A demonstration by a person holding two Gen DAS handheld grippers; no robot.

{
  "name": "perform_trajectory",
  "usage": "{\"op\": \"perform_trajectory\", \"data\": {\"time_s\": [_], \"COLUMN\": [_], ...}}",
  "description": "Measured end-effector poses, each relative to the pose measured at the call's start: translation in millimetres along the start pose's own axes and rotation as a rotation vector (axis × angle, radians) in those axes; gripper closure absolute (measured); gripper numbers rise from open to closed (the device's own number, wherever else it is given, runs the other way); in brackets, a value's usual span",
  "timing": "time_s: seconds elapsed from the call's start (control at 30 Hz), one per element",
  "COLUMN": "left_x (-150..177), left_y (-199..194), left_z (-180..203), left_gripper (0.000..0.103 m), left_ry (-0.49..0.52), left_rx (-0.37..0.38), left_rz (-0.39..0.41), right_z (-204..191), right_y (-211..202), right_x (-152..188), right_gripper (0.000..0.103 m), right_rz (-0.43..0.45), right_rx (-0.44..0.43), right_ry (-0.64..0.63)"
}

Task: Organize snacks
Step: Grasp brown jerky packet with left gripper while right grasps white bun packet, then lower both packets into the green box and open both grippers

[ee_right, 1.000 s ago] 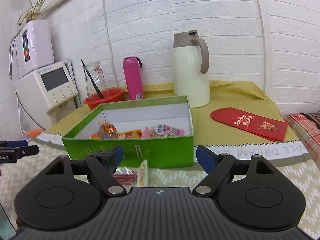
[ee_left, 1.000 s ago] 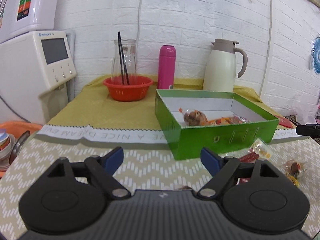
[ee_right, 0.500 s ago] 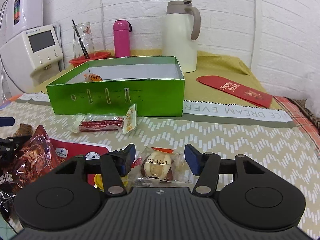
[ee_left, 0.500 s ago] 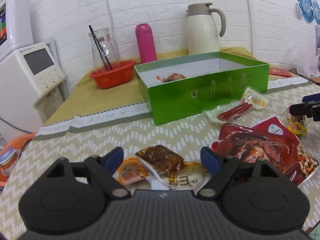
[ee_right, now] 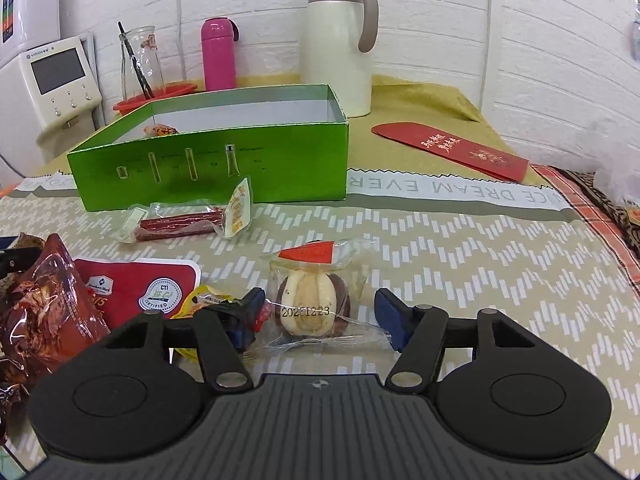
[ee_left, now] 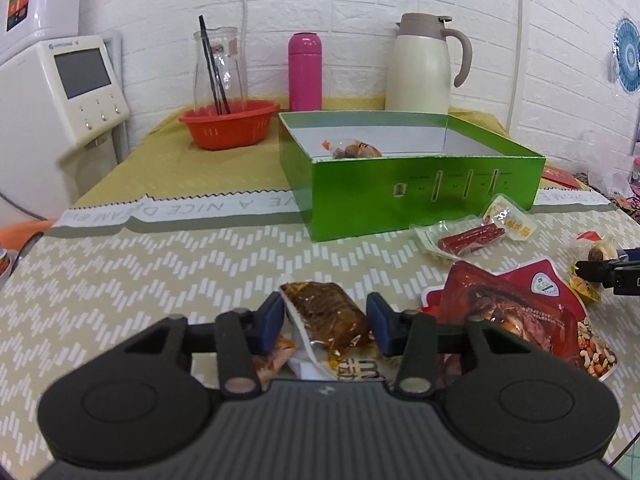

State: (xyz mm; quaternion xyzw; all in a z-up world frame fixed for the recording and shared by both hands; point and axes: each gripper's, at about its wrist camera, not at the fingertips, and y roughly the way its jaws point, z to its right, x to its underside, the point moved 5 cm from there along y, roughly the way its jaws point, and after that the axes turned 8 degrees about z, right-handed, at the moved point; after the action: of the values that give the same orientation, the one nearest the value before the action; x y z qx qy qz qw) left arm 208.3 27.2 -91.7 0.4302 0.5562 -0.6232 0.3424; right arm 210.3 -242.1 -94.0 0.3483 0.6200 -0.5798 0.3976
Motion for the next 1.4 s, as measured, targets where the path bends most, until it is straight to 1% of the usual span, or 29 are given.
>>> {"op": "perform_trajectory", "data": {"time_s": [0.13, 0.23, 0.37, 0.5, 0.6, 0.73, 0.83, 0.97, 1.1, 1.3, 1.4], "left_x": [-1.0, -6.0, -14.9, -22.9, -24.5, -20.7, -20.1, -29.7, -47.3, -82.8, -97.2], "left_y": [-3.9, -11.2, -23.6, -37.2, -42.3, -46.5, -47.7, -42.3, -29.3, -3.4, 17.8], "left_z": [-6.3, -10.1, -16.1, -15.6, -11.4, -8.0, -6.6, -2.1, 3.5, 16.2, 17.7], "left_gripper": [0.058, 0.058, 0.059, 0.059, 0.059, 0.059, 0.059, 0.059, 0.059, 0.059, 0.059], "left_ry": [-0.027, -0.036, -0.078, -0.105, -0.103, -0.105, -0.112, -0.111, -0.110, -0.084, -0.101], "left_rx": [-0.011, -0.019, -0.021, -0.008, 0.005, 0.021, 0.031, 0.054, 0.074, 0.090, 0.100], "left_rz": [0.016, 0.044, 0.073, 0.104, 0.111, 0.101, 0.101, 0.110, 0.138, 0.236, 0.264], "right_z": [2.0, 2.8, -2.8, -12.8, -22.3, -35.1, -43.8, -53.5, -58.1, -54.3, -52.8], "right_y": [-10.2, -21.5, -34.2, -43.5, -48.1, -53.8, -57.5, -54.7, -43.7, -18.2, -3.5], "right_x": [-4.9, -12.0, -18.3, -20.0, -21.3, -21.0, -21.4, -30.4, -46.6, -79.5, -96.2], "right_gripper": [0.006, 0.006, 0.006, 0.006, 0.006, 0.006, 0.007, 0.007, 0.007, 0.007, 0.007], "right_rz": [0.052, 0.098, 0.135, 0.149, 0.156, 0.150, 0.158, 0.176, 0.202, 0.277, 0.328], "right_rx": [0.009, 0.003, -0.005, -0.032, -0.053, -0.092, -0.104, -0.114, -0.115, -0.066, -0.053], "right_ry": [0.016, 0.027, 0.003, -0.025, -0.038, -0.047, -0.067, -0.101, -0.103, -0.086, -0.087]}}
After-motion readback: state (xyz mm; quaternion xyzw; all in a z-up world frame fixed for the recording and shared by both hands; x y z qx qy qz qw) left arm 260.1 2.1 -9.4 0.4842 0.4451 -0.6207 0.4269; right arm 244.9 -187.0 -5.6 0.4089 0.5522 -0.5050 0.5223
